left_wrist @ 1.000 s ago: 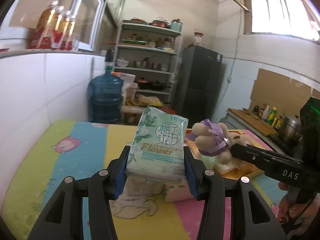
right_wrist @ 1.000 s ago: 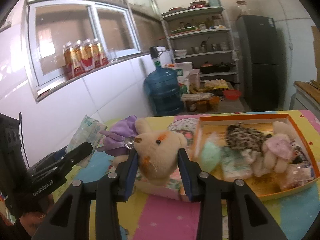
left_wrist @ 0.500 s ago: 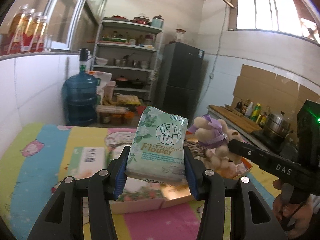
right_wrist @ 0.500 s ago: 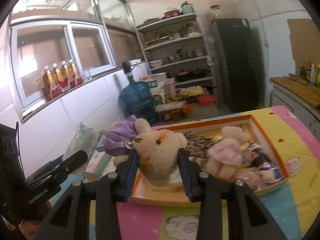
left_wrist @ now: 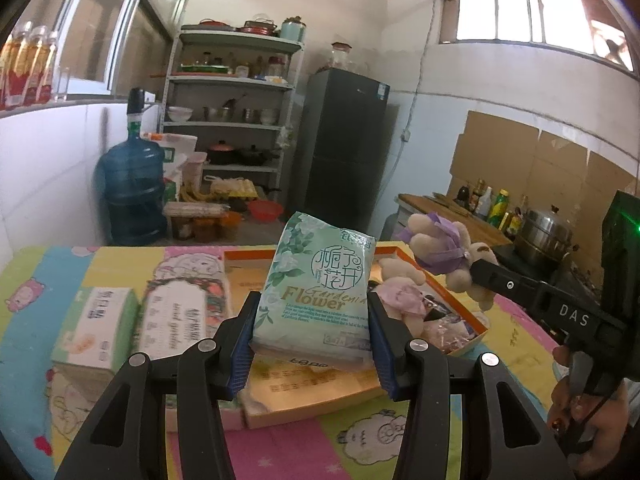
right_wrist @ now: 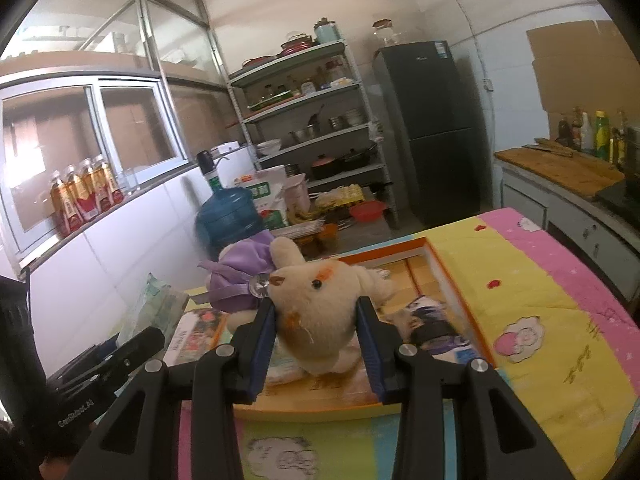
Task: Organize soft objects
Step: 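Carry the tissue pack with the left gripper while the right carries the bunny plush to the tray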
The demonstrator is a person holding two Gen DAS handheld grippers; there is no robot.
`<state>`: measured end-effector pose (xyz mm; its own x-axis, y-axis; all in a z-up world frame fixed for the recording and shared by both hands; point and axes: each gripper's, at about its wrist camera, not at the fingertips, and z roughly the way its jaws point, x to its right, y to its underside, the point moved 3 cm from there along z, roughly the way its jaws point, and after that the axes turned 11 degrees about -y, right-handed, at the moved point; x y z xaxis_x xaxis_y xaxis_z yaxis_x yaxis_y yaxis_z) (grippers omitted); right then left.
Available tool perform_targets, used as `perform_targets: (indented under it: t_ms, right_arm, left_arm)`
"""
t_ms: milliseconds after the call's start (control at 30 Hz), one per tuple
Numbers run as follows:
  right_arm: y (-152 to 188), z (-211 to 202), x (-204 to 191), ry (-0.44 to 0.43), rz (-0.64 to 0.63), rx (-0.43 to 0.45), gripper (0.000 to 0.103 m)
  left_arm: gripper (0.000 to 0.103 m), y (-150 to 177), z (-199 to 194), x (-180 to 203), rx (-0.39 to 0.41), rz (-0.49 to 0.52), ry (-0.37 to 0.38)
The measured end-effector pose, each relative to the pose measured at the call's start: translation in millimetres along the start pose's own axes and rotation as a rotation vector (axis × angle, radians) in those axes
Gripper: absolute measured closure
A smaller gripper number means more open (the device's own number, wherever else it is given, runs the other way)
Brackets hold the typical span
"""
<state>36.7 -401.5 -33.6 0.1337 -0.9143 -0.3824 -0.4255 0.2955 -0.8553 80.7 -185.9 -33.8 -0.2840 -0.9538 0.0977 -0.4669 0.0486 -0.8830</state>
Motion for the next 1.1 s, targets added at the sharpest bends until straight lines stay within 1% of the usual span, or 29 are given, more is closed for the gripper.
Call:
perform_targets:
  t_ms: [233, 433, 800, 933, 1100]
  right_arm:
    - [0.1, -1.2, 27.3, 0.027, 0.018, -0.008, 0.063]
    - [-5.3, 2.2, 49.4, 0.041, 0.033, -0.013, 0.063]
    - [-7.6, 28.2, 67.9, 0.037, 0.046, -0.059, 0.063]
    - [-13.2, 40.5, 75.4, 0.049, 0.059, -0.074, 0.063]
    - [-19.3, 58.2, 79.1, 0.079, 0.042, -0.086, 0.063]
  left_arm:
    - [0.051, 5.5, 16.9, 22.8, -0.031, 0.014, 0.005]
    - [0.051, 7.1, 27.8, 31.3, -0.045, 0.007, -0.003]
    - [0.051, 17.5, 58.3, 40.4, -0.105, -0.004, -0.019]
    - [0.051, 20.0, 68.3, 43.9, -0.115, -0.007, -0.021]
    - [0.051, 24.5, 79.4, 46.3, -0.132, -0.005, -0.029]
